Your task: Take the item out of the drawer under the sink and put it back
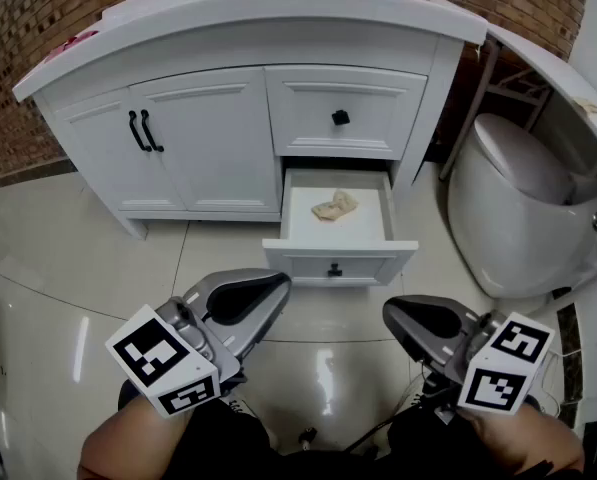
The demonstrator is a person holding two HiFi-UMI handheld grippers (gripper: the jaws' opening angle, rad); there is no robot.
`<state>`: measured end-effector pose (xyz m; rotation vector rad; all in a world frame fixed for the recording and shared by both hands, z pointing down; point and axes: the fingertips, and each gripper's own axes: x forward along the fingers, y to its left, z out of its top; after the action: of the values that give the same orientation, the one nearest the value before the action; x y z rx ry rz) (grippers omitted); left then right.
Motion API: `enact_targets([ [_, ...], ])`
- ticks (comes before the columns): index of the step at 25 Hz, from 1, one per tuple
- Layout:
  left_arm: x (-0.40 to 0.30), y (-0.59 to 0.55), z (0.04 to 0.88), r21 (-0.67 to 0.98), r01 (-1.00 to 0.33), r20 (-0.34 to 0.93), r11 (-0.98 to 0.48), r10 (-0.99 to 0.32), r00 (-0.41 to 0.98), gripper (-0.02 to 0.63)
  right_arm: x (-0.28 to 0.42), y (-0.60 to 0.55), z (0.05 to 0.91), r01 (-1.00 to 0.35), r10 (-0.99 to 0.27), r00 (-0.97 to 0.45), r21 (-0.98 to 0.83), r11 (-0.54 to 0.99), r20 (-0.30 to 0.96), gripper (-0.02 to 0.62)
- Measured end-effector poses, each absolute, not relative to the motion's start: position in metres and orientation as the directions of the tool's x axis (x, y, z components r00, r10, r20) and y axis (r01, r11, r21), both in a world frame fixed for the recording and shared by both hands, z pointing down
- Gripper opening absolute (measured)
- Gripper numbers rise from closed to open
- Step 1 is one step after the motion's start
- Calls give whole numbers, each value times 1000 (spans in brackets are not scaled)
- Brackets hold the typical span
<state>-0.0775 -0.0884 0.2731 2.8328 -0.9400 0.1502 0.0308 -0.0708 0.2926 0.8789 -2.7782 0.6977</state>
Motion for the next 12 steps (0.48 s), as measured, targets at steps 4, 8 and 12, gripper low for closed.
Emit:
enact_targets([
  [4, -80, -94, 276, 82, -616, 157, -783, -601, 784, 6, 30, -74, 291, -572, -509, -820, -387, 723, 261, 3],
  [8, -87, -116, 269, -6, -640, 169, -768, -631, 757, 6, 32, -79, 288, -575, -516, -818, -391, 719, 255, 3],
  [12, -82, -137, 251, 43, -611, 144, -790, -601, 787, 6, 33, -82, 289, -579, -522, -815, -399, 711, 252, 3],
])
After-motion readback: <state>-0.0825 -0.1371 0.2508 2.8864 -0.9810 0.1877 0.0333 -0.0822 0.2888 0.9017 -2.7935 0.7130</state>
